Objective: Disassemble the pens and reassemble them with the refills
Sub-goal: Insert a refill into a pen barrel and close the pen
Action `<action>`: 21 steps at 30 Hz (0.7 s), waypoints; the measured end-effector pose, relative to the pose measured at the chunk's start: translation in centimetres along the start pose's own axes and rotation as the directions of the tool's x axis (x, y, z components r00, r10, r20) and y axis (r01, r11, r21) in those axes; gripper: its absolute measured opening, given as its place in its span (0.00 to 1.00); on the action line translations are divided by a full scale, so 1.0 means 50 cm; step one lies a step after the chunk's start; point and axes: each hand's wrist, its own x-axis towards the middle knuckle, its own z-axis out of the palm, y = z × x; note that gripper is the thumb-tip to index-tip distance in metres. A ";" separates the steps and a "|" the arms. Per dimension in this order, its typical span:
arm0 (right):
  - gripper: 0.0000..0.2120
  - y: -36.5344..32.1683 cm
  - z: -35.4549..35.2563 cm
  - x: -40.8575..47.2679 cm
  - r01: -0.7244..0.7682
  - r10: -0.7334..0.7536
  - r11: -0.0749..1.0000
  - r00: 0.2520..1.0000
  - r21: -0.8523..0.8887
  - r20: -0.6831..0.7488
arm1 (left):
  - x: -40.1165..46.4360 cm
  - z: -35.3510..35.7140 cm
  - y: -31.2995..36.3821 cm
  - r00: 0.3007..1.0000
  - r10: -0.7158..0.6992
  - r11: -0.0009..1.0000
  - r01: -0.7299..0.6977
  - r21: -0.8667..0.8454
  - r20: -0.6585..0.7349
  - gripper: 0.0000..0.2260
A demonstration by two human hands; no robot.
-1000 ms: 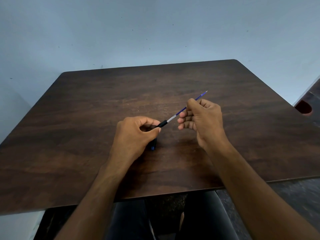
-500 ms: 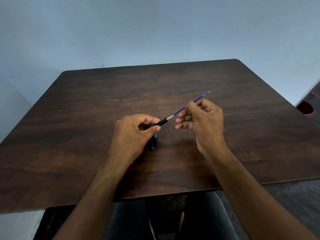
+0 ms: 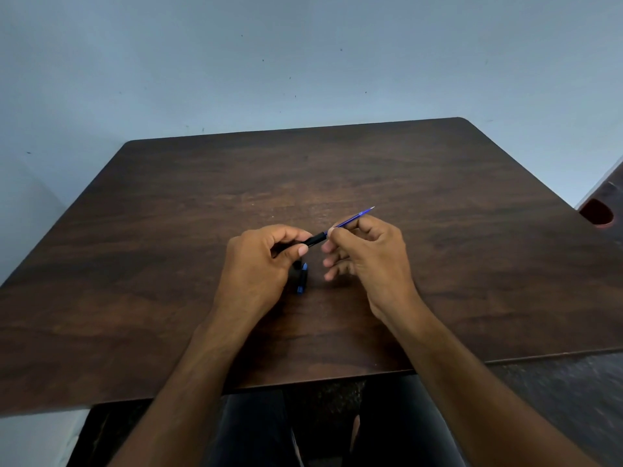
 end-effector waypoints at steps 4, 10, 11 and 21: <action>0.03 -0.004 -0.001 -0.001 -0.009 0.009 1.000 1.000 0.001 0.013 | 0.000 -0.003 -0.005 1.000 0.017 1.000 -0.017 -0.001 -0.022 0.10; 0.03 -0.019 -0.016 -0.008 0.069 -0.062 0.992 0.995 0.102 -0.075 | 0.000 -0.003 -0.003 1.000 0.003 1.000 -0.004 -0.002 -0.015 0.10; 0.03 -0.020 -0.017 -0.008 0.081 -0.071 0.991 0.993 0.104 -0.095 | 0.000 -0.003 -0.003 1.000 0.002 1.000 -0.002 0.000 -0.013 0.10; 0.08 -0.023 -0.014 -0.004 0.084 -0.083 0.996 0.996 0.025 -0.042 | -0.005 -0.003 -0.001 0.999 -0.015 1.000 0.014 -0.013 -0.032 0.11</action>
